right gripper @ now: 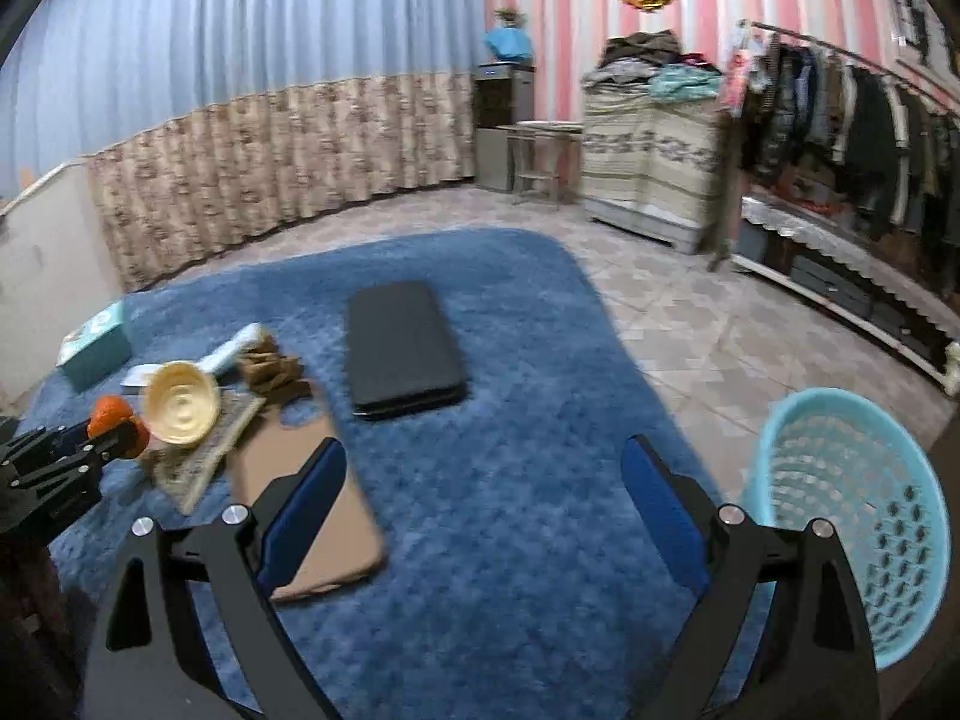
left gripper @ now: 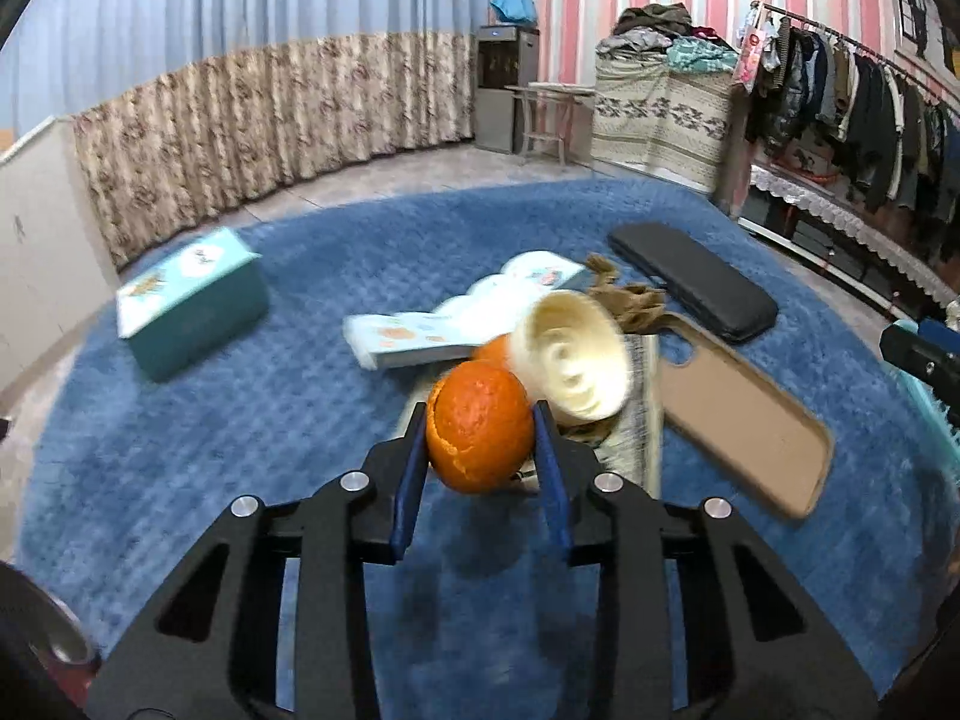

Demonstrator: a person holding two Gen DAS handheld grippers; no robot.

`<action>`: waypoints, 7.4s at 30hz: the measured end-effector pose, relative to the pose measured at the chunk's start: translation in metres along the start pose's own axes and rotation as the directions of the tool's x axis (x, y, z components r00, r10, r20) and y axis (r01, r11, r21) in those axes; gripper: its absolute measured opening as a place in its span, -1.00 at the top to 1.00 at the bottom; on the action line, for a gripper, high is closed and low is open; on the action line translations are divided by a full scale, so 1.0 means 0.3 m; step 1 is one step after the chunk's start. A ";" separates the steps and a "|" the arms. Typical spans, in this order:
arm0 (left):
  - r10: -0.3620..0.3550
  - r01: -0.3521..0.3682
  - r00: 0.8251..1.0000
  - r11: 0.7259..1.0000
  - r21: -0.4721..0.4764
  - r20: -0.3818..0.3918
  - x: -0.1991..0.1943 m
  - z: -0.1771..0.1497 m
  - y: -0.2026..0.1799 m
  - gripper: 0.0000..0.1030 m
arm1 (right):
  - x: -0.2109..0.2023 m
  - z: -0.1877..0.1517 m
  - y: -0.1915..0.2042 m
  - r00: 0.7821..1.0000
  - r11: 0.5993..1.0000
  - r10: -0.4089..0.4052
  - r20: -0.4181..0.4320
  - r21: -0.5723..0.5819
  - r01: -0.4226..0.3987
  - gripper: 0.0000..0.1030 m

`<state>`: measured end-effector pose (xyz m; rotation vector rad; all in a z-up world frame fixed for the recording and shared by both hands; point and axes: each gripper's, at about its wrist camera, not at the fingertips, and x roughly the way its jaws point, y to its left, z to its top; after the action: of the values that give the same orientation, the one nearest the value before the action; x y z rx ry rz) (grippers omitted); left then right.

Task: Collect trash
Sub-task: 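Grasp a mandarin orange with the left tool while the right tool grasps the cream round lid, then carry the orange and cream lid to the basket and open both tools, then move both open tools back over the items on the rug, then grasp the brown glove with the right tool while the left tool grasps another orange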

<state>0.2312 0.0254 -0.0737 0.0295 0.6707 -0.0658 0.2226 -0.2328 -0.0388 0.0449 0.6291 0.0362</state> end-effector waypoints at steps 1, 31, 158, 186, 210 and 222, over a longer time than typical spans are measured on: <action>0.023 -0.023 1.000 1.000 -0.007 0.007 -0.013 -0.004 0.030 0.37 | 0.009 0.000 0.019 1.000 1.000 0.026 -0.010 -0.011 -0.026 -0.77; 0.177 -0.167 0.983 0.970 -0.179 0.045 -0.038 0.018 0.326 0.37 | 0.353 0.032 0.529 0.899 0.894 0.394 -0.192 -0.148 -0.423 -0.19; -0.114 0.113 0.982 0.993 0.016 0.154 -0.197 0.072 -0.445 -0.87 | -0.177 -0.006 -0.397 0.955 0.958 -0.279 0.098 0.103 0.269 -0.78; 0.039 -0.041 0.999 0.987 -0.155 -0.015 0.057 0.088 0.015 -0.83 | 0.112 0.230 0.102 0.998 0.998 0.030 0.053 -0.064 -0.027 -0.91; 0.203 -0.200 0.979 0.970 -0.138 0.004 0.046 0.047 0.121 0.30 | 0.278 0.136 0.298 0.995 0.984 0.085 -0.044 -0.150 -0.091 -0.91; 0.225 -0.223 0.974 0.957 -0.185 -0.009 0.042 0.051 0.200 0.30 | 0.416 0.108 0.438 0.969 0.957 0.165 -0.182 -0.210 -0.202 0.09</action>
<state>0.2548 0.0838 -0.0691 -0.0736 0.6556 0.2147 0.3398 -0.0965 -0.0790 -0.1225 0.7790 0.2951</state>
